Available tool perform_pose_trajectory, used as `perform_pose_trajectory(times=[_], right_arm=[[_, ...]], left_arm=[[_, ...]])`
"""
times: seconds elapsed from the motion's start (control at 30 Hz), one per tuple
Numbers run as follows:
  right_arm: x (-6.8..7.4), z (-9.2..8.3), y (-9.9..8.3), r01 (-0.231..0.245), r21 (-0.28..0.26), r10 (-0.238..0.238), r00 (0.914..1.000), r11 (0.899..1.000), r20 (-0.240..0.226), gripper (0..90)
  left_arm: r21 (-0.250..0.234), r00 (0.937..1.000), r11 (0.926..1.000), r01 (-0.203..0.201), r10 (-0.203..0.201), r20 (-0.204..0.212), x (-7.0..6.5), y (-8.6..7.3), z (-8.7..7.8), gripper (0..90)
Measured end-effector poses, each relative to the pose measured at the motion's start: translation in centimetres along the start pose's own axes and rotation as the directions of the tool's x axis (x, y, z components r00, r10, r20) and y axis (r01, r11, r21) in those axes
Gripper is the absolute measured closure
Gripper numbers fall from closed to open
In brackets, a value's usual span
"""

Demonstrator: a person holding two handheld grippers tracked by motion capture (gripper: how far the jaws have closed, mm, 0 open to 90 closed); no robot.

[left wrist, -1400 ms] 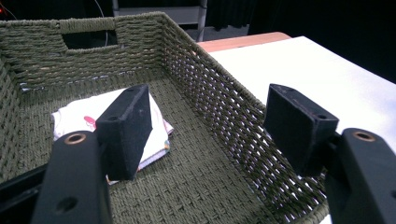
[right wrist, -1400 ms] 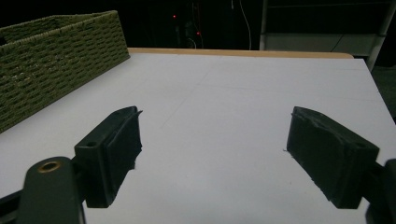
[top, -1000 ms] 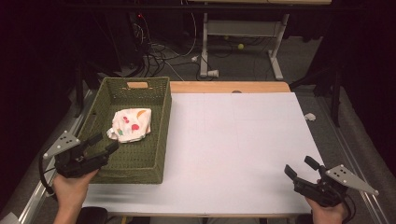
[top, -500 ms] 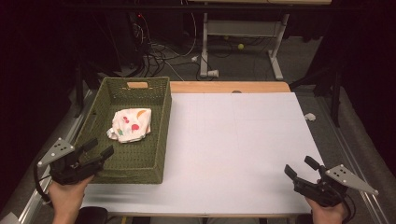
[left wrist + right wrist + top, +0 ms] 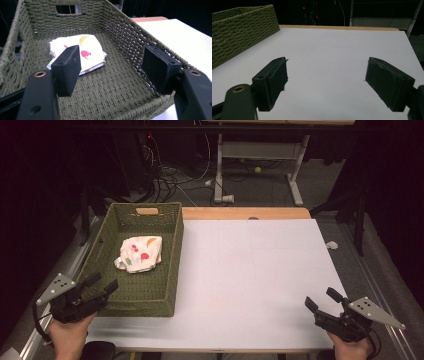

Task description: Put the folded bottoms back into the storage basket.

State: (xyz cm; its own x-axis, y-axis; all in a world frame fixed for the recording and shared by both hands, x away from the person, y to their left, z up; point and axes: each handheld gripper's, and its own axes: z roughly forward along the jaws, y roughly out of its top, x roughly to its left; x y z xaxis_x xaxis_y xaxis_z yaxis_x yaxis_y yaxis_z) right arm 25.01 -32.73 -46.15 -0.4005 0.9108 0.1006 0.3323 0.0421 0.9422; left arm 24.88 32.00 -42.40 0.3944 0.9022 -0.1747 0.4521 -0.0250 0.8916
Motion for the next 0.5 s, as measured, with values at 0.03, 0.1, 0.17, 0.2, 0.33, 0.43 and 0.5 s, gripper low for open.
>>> perform_pose_trajectory(times=[0.03, 0.1, 0.17, 0.2, 0.33, 0.43, 0.5], right_arm=[[0.0, 0.0, 0.0, 0.0, 0.0, 0.0, 1.0, 1.0, 0.0, 18.5], [0.0, 0.0, 0.0, 0.005, 0.001, -0.005, 1.0, 1.0, -0.001, 18.5], [0.0, 0.0, 0.0, 0.005, 0.002, -0.005, 1.0, 1.0, -0.001, 18.5], [0.0, 0.0, 0.0, 0.006, 0.002, -0.006, 1.0, 1.0, -0.001, 18.5], [0.0, -0.1, 0.0, 0.006, 0.002, -0.006, 1.0, 1.0, 0.0, 18.5], [0.0, -0.1, 0.0, 0.006, 0.003, -0.006, 1.0, 1.0, -0.001, 18.5], [0.0, -0.1, 0.0, 0.007, 0.002, -0.007, 1.0, 1.0, -0.001, 18.5]], left_arm=[[0.001, 1.0, 1.0, 0.001, -0.001, 0.0, 0.1, -0.1, 0.0, 30.6], [-0.001, 1.0, 1.0, 0.008, -0.008, 0.001, 0.2, -0.3, -0.1, 30.7], [0.0, 0.9999, 0.9999, 0.013, -0.013, 0.0, 0.3, -0.5, -0.2, 30.6], [0.002, 0.9999, 0.9999, 0.012, -0.012, -0.001, 0.4, -0.5, -0.2, 30.6], [0.005, 0.9999, 0.9999, 0.014, -0.014, -0.005, 0.4, -0.9, -0.3, 30.6], [0.008, 0.9999, 0.9998, 0.016, -0.016, -0.007, 0.5, -1.1, -0.3, 30.6], [0.007, 0.9998, 0.9998, 0.017, -0.017, -0.007, 0.5, -1.1, -0.3, 30.6]])
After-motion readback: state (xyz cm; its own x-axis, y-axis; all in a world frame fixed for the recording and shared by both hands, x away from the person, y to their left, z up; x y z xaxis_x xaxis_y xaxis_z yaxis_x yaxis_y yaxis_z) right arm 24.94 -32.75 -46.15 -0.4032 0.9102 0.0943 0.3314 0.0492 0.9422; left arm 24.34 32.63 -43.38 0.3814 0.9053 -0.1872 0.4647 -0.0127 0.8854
